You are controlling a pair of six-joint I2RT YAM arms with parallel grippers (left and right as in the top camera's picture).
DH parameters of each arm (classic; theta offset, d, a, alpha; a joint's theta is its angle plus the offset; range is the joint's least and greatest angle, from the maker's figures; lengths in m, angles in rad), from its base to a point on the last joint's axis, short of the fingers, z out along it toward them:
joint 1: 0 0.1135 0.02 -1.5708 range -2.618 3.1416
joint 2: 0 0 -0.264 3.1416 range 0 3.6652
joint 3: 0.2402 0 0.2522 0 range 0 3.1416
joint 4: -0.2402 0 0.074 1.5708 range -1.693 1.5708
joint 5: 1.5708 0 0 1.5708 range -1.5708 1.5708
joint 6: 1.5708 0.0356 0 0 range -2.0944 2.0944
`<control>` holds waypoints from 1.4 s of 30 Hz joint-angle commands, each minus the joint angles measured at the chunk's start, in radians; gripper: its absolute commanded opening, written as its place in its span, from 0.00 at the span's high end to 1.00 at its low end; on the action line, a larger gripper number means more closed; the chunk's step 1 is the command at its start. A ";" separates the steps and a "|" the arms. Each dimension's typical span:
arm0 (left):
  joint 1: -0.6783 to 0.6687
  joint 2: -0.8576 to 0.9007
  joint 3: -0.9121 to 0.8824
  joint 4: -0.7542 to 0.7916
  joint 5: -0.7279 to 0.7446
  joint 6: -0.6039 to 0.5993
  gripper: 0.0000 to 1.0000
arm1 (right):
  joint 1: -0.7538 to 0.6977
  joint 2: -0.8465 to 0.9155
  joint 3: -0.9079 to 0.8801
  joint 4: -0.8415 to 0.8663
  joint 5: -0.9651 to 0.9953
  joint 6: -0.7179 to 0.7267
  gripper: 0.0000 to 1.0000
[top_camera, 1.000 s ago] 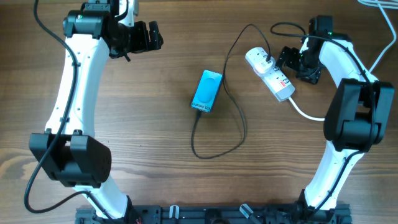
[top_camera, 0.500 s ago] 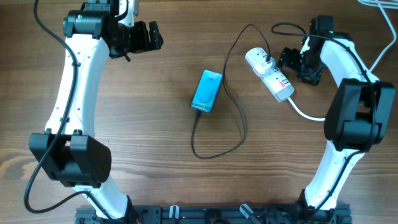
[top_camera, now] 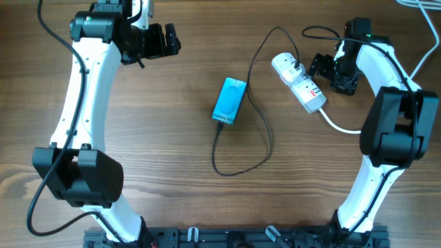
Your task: Plug charger to phone and switch on socket
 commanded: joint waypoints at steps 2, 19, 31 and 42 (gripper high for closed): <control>0.002 0.006 -0.003 0.000 -0.013 0.008 0.00 | 0.003 0.032 0.007 -0.009 -0.035 -0.028 0.00; 0.002 0.006 -0.003 0.000 -0.013 0.008 0.00 | -0.012 0.032 0.009 0.015 -0.025 0.005 0.00; 0.002 0.006 -0.003 0.000 -0.013 0.008 0.00 | -0.012 0.032 0.009 0.021 -0.076 -0.024 0.00; 0.002 0.006 -0.003 0.000 -0.013 0.008 0.00 | -0.011 0.032 0.008 0.013 -0.080 -0.024 0.00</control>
